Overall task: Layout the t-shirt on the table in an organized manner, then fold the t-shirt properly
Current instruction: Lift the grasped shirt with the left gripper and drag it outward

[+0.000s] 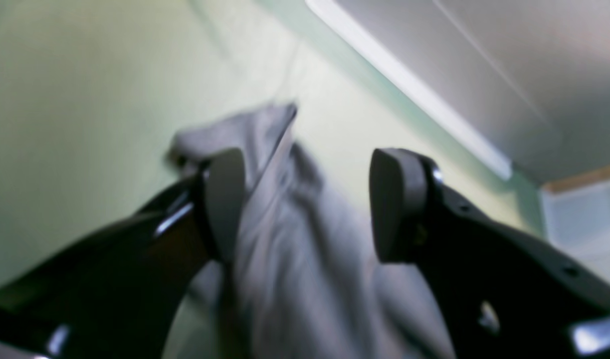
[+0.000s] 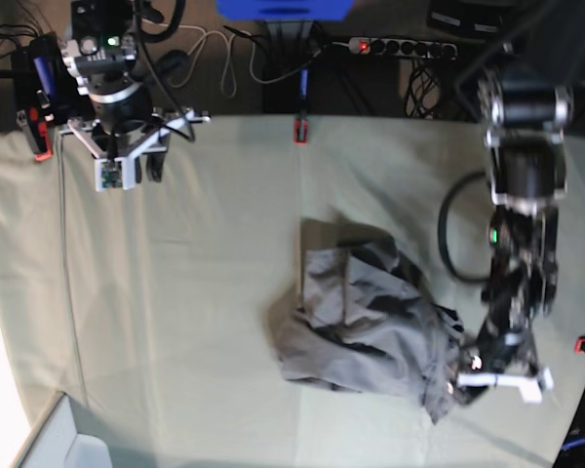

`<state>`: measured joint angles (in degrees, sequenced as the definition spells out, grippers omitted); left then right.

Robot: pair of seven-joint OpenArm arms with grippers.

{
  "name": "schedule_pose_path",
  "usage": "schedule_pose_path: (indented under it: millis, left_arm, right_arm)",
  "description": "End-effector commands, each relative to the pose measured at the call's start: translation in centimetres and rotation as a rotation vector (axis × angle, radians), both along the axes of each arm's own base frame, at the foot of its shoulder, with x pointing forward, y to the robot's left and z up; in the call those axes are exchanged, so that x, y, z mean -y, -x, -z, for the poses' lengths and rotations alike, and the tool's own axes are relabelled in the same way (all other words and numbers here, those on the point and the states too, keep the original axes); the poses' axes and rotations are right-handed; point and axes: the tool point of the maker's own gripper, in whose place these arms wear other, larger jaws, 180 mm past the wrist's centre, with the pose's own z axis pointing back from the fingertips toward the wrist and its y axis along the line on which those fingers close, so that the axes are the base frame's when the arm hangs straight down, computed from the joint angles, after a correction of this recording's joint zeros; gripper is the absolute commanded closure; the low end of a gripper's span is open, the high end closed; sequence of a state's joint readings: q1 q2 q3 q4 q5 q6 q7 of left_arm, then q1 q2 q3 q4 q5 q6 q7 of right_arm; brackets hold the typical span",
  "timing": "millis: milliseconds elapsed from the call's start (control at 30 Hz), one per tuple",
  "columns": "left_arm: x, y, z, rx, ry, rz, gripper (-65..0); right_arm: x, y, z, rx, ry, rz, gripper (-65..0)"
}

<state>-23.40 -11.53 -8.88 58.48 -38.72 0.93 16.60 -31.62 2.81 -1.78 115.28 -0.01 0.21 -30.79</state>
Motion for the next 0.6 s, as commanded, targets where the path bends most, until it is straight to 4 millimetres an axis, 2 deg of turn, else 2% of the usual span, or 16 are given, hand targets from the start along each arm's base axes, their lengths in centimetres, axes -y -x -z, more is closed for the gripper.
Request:
schedule_pose_path:
  millis: [0, 100, 233, 300, 467, 567]
  left_arm:
    - [-0.1, 0.0, -1.7, 0.059, -0.012, 0.006, -37.6]
    - [1.9, 3.1, 2.2, -0.006, 0.021, 0.021, -37.6]
    - [3.8, 6.2, 6.3, -0.096, 0.057, 0.033, -37.6]
    - [5.0, 6.8, 7.2, -0.113, 0.077, 0.040, -37.7]
    - [6.9, 6.9, 7.6, -0.119, 0.116, 0.049, -37.6]
    - [7.7, 7.2, 9.3, -0.166, 0.140, 0.048, -37.5]
  right_arm:
    - [0.1, -0.8, -1.1, 0.048, 0.008, -0.003, -15.2]
    - [0.1, -1.1, -0.9, 0.048, 0.008, -0.003, -15.2]
    - [0.2, -1.1, -0.5, 0.038, 0.011, -0.004, -15.2]
    - [0.3, -1.1, -0.5, 0.040, 0.012, -0.005, -15.2]
    - [0.4, -1.1, -0.5, 0.040, 0.014, -0.002, -15.2]
    - [0.4, -1.1, -0.5, 0.040, 0.015, -0.003, -15.2]
